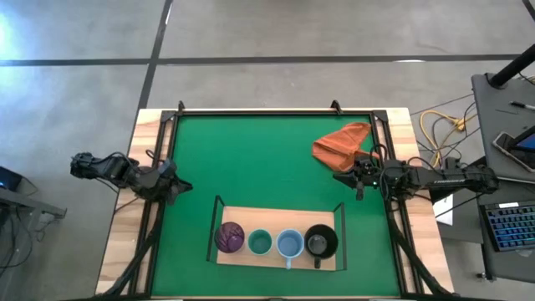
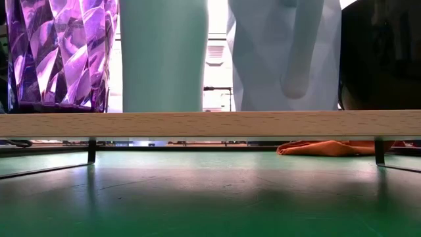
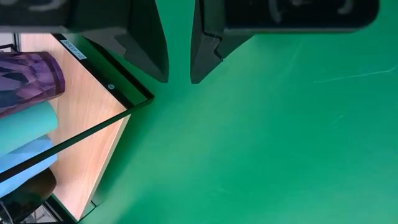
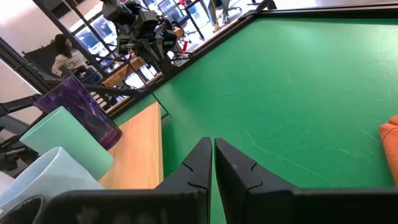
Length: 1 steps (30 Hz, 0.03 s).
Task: Stack small to large cups/mugs on shelf
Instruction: Return to Home Position
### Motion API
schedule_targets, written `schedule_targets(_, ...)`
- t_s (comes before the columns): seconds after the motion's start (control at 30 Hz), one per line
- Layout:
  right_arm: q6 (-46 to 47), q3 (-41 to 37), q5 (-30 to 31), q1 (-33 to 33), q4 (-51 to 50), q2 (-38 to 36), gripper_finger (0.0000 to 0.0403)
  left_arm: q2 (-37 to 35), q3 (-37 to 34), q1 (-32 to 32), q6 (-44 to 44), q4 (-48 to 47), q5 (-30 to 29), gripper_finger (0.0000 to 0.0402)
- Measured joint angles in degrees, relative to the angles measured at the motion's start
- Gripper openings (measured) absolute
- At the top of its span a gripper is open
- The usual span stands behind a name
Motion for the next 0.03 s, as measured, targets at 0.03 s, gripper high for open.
schedule_targets(0.03,0.0,0.0,0.0,0.0,0.0,0.0,0.0013,0.0,0.0,0.0,0.0,0.0,0.0,0.0052)
